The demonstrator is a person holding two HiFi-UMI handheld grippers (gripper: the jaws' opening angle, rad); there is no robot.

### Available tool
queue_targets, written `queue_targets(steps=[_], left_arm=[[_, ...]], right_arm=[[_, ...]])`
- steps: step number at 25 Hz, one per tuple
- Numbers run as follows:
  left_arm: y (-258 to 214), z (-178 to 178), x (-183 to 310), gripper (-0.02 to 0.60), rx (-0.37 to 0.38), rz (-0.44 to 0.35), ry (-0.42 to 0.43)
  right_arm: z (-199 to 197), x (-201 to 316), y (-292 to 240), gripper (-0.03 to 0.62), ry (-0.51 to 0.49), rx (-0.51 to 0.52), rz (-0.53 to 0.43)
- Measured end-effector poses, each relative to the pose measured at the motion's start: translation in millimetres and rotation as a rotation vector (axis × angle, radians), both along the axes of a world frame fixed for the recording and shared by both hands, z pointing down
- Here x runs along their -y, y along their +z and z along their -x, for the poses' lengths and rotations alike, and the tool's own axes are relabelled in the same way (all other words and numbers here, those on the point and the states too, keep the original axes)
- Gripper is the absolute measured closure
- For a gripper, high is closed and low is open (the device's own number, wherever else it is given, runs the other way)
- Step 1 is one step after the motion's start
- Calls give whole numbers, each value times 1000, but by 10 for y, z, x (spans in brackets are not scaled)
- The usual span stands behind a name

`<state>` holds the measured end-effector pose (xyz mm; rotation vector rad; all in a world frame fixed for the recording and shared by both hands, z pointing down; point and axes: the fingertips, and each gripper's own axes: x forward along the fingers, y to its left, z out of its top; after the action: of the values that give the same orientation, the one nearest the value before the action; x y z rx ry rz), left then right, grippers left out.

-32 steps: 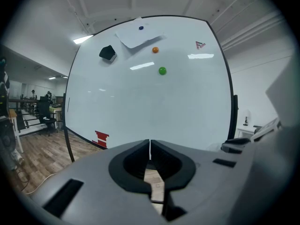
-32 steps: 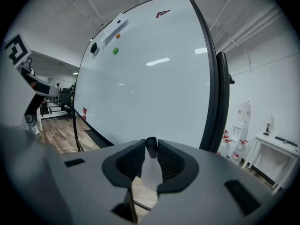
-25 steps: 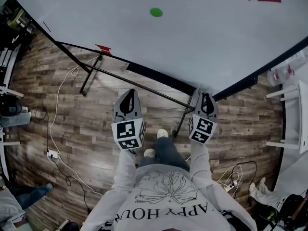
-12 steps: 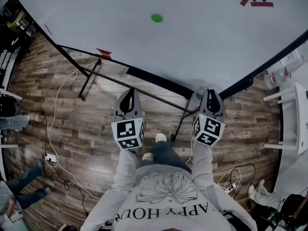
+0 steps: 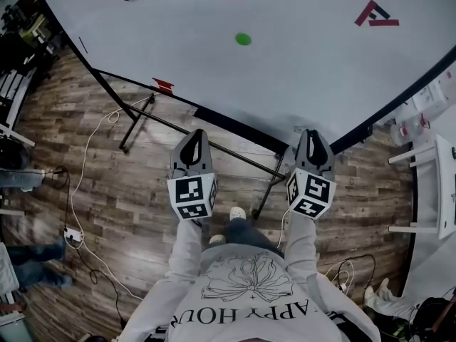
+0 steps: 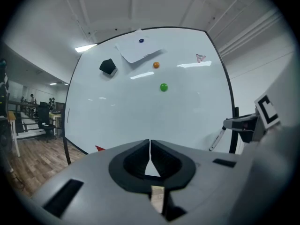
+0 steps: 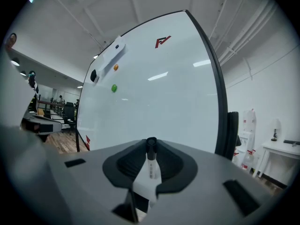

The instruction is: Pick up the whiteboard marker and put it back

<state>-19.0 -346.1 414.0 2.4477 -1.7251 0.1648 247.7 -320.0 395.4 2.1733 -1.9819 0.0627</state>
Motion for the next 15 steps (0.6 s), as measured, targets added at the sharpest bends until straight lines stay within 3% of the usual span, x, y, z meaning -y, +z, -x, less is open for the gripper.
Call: queue_targets(steps=[7,15], left_arm=[[-44,135,21,572,6,-8,-30],[42,246,69,571,15,11,-57]], right_arm=[[242,207,114,530,-59,-7,93],[525,476,659,530,-121,-112,329]])
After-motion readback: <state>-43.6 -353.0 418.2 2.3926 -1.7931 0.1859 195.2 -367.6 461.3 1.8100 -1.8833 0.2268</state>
